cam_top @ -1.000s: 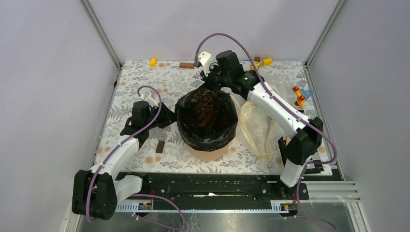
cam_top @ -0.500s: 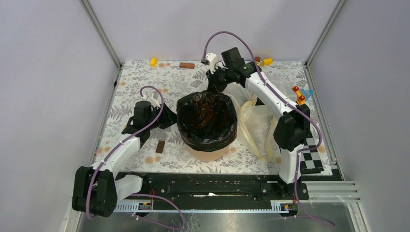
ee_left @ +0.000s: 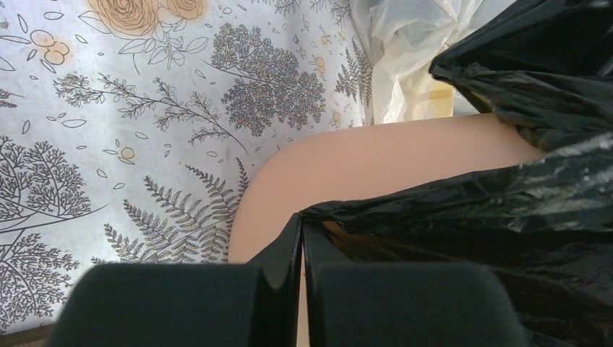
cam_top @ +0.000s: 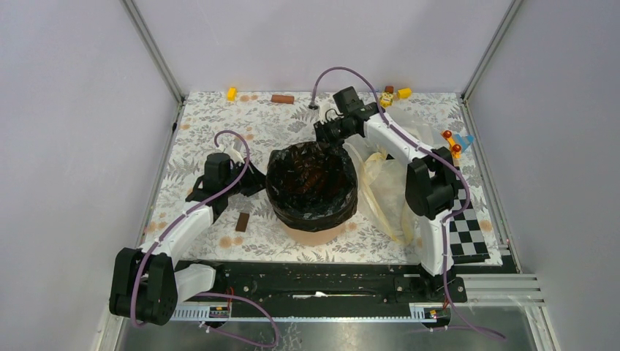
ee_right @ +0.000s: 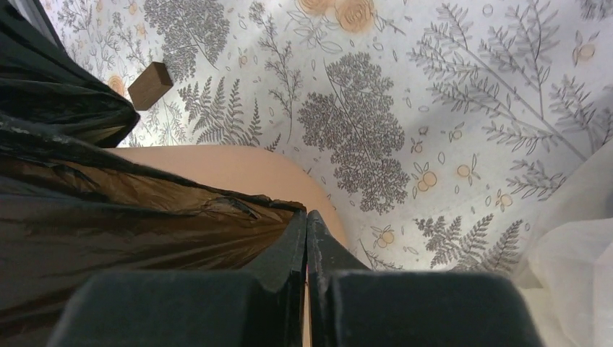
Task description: Put the trash bags into the trash bin
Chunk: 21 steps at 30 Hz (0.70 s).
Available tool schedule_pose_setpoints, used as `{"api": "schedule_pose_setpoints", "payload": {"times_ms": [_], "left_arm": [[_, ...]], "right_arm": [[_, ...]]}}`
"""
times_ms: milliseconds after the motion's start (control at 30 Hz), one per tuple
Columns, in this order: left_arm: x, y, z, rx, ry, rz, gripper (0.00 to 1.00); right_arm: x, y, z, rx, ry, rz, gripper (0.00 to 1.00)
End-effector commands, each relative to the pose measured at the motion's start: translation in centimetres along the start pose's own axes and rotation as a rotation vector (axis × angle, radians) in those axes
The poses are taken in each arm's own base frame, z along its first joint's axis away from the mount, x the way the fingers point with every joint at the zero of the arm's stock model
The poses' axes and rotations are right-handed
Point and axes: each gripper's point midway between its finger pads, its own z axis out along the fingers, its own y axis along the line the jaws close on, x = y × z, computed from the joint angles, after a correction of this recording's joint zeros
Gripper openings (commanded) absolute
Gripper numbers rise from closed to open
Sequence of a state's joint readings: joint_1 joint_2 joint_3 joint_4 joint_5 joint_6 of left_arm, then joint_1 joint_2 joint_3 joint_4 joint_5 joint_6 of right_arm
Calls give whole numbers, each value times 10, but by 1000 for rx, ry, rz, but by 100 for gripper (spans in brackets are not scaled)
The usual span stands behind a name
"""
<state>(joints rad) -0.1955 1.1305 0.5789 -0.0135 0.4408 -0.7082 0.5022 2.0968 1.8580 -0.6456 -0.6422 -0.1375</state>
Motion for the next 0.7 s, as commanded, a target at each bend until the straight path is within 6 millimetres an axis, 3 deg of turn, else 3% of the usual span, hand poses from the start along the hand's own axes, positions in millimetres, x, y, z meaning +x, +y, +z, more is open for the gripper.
{"api": "schedule_pose_setpoints", "payload": {"times_ms": [0,300,500,667], "left_arm": [[-7,-5,0,14,-28,31,0],[4,11,5,-33,-5,15,0],[6,14,6,-38,-6,15,0],[4,11,4,-33,-19,20,0]], "right_arm": [[-10,-3,-7,14,-65,75,0],[-12,-33,-17,156,-127,142,0],[-48,-50,-77,328,-310,157,24],[-60,-45,-130,425,-461,175,43]]}}
